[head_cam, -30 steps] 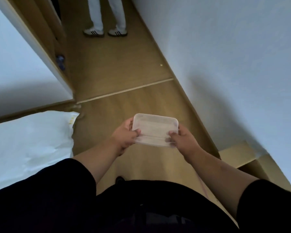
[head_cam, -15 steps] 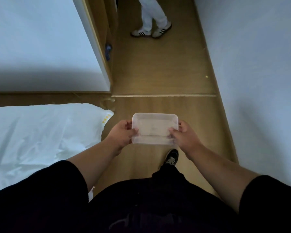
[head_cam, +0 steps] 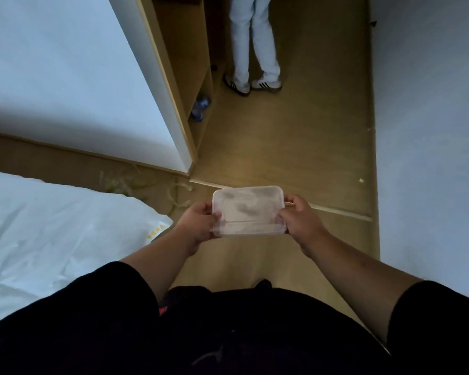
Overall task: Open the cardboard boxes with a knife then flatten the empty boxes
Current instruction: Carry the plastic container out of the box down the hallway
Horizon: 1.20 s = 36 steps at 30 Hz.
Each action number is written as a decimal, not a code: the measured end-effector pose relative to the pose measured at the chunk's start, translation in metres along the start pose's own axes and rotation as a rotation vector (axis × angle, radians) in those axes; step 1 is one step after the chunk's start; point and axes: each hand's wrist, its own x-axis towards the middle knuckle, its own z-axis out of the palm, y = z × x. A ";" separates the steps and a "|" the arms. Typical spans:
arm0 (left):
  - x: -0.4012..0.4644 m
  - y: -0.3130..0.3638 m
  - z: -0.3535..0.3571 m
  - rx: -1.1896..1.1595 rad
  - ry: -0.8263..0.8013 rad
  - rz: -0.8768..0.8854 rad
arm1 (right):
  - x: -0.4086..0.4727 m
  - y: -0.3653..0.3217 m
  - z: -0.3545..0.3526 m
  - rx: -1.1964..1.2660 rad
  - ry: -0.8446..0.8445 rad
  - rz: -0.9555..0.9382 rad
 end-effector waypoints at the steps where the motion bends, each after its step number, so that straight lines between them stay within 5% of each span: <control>1: 0.007 0.007 0.009 -0.016 -0.001 -0.001 | 0.011 -0.005 -0.008 0.010 -0.004 0.009; 22: 0.247 0.203 0.008 -0.057 -0.071 -0.065 | 0.268 -0.155 0.007 -0.091 0.030 0.099; 36: 0.334 0.294 -0.038 -0.126 0.065 -0.075 | 0.408 -0.268 0.062 -0.421 -0.213 0.095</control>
